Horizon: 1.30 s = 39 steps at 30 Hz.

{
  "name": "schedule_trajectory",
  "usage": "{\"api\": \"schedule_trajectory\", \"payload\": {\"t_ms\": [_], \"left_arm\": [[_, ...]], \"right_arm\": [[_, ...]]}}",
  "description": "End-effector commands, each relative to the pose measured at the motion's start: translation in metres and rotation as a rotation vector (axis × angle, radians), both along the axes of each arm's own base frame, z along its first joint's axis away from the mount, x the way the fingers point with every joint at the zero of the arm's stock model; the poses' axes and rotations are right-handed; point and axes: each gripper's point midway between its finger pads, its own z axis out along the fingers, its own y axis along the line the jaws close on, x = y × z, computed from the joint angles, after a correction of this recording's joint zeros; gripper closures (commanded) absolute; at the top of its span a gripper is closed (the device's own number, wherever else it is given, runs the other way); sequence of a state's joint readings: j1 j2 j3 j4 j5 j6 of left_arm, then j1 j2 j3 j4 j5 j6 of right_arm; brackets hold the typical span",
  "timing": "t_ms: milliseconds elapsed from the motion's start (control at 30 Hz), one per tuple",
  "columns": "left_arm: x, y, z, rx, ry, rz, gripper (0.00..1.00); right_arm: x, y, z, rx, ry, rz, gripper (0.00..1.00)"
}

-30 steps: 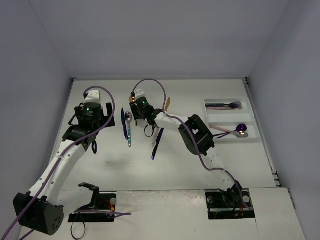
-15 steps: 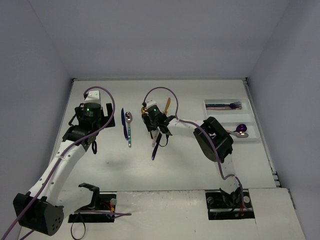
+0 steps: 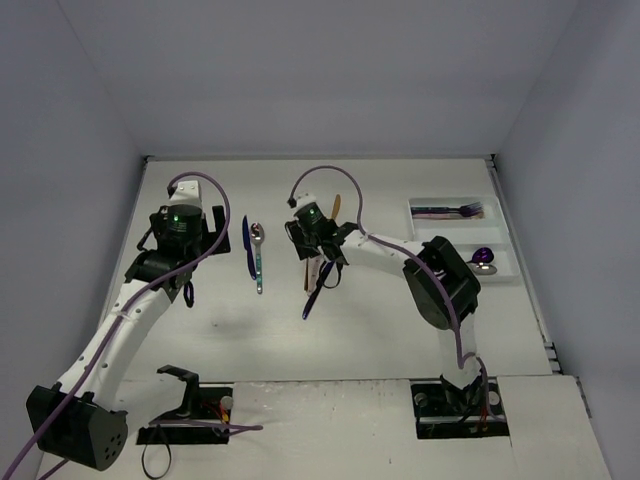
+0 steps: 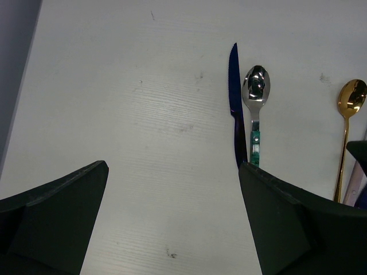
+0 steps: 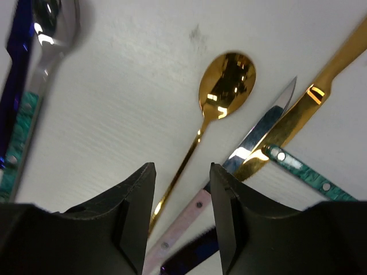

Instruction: Sort the eating utensils into containers

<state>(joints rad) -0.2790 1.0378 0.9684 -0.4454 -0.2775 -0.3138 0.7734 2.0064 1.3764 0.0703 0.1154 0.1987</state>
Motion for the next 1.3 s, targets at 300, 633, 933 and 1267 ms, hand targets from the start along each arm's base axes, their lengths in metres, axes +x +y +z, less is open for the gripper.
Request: {"api": "schedule_trajectory", "payload": {"t_ms": [300, 633, 933, 1267], "left_arm": [[0.006, 0.002, 0.016, -0.009, -0.059, 0.007, 0.03], [0.006, 0.002, 0.017, -0.010, -0.058, 0.007, 0.03], [0.006, 0.003, 0.019, -0.007, -0.064, 0.010, 0.03], [0.006, 0.003, 0.018, -0.005, -0.062, 0.011, 0.03]], "right_arm": [[0.042, -0.002, 0.023, 0.101, -0.096, -0.324, 0.66], [0.038, -0.001, -0.008, 0.085, -0.039, -0.356, 0.71], [0.031, 0.005, -0.035, 0.070, 0.020, -0.334, 0.81], [0.029, 0.049, -0.017, 0.152, 0.036, -0.224, 1.00]]}}
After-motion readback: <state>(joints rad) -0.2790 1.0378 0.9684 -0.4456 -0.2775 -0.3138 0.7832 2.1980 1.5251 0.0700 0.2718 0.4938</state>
